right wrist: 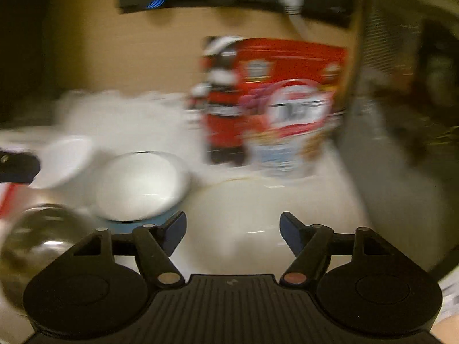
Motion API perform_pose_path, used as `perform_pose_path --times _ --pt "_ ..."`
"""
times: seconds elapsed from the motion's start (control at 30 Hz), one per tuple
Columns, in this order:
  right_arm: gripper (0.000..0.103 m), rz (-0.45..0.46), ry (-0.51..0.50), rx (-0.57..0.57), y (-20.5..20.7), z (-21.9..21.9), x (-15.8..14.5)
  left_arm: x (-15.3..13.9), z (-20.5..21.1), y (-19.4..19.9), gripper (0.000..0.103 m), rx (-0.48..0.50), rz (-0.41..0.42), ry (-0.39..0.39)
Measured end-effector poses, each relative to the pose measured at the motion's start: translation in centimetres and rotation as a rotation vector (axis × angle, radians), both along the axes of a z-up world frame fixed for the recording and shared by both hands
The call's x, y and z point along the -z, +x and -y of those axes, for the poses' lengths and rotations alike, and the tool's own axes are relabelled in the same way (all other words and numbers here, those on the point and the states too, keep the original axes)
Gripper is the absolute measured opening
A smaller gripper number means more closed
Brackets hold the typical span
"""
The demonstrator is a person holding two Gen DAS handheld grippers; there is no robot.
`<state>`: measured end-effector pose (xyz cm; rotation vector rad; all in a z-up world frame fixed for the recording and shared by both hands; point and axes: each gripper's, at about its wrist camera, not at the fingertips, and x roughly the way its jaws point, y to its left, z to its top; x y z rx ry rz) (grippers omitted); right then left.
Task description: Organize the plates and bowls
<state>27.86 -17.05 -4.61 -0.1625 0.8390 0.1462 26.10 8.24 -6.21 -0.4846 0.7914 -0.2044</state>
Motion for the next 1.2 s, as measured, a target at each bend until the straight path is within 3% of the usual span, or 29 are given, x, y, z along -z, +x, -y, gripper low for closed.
perform_pose_path --times 0.1,0.27,0.4,0.53,0.67,0.8,1.2 --pt "0.077 -0.023 0.054 0.014 1.3 3.4 0.5 1.9 3.4 2.6 0.04 0.03 -0.07 -0.024" --pt "0.077 -0.176 0.235 0.032 4.6 7.8 2.7 5.1 7.3 6.3 0.04 -0.005 -0.18 -0.021" --pt "0.073 -0.211 0.24 0.061 6.9 8.7 5.4 6.9 9.4 8.6 0.041 -0.012 -0.234 -0.017" --pt "0.053 -0.277 0.27 0.05 9.1 8.9 7.7 7.5 10.2 9.6 0.039 -0.026 -0.255 0.015" --pt "0.034 -0.389 0.339 0.03 10.6 8.5 9.9 7.4 10.3 10.2 0.024 -0.014 -0.292 0.068" --pt "0.033 -0.405 0.338 -0.004 9.8 8.1 9.6 7.3 9.6 10.0 0.023 -0.009 -0.33 0.057" --pt "0.033 -0.487 0.36 -0.024 3.9 6.8 7.9 5.6 9.0 4.3 0.023 0.074 -0.374 0.191"
